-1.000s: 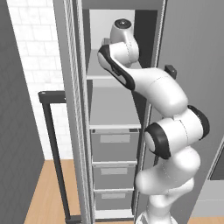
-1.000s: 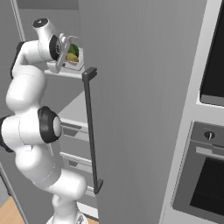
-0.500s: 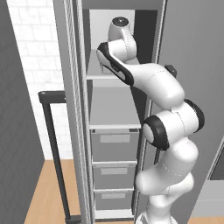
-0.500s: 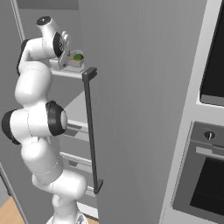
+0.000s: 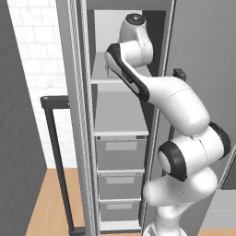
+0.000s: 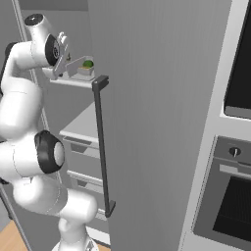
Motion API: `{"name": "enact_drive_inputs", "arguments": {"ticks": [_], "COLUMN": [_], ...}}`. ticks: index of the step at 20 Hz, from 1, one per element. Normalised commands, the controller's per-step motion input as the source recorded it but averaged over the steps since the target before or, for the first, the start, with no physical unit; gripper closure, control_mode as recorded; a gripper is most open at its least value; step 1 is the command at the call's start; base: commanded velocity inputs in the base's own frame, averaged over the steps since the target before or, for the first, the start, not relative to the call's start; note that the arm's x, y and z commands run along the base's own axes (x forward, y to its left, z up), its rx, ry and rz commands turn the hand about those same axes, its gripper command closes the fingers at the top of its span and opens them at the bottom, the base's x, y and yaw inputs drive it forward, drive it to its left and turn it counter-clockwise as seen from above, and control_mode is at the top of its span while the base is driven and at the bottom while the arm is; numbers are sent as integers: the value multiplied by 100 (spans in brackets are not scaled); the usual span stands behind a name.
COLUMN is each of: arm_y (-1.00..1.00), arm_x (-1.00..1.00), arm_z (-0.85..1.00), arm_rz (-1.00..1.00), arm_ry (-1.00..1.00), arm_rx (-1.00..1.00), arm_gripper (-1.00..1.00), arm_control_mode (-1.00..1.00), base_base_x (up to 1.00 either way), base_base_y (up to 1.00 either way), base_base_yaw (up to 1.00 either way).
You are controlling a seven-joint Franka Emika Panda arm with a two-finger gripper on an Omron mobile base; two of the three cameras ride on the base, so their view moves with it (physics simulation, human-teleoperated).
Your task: Take the meat container that has the chicken drumstick and place it on the second highest rack of the freezer. Then take the vegetable container that has the potato and avocado and place it on the highest rack of the freezer.
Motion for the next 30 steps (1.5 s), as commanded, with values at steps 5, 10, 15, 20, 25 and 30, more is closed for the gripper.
{"name": "enact_drive_inputs", "arguments": {"ticks": [5, 10, 15, 20, 25, 30], "arm_y": [-26, -39, -43, -27, -15, -23], "arm_x": [-100, -100, -100, -100, -100, -100], "arm_z": [2, 3, -19, -67, -66, -13], "arm_rz": [31, 66, 68, 61, 50, 19], "arm_ry": [-5, -8, 0, 0, 0, -8], "arm_rx": [-1, -8, -4, -32, -49, -16], "arm_gripper": [-100, -100, -100, -100, -100, -100], "arm_control_mode": [-100, -100, -100, -100, -100, -100], "base_base_x": [0, 0, 0, 0, 0, 0], "base_base_y": [0, 0, 0, 0, 0, 0], "base_base_yaw": [0, 0, 0, 0, 0, 0]}}
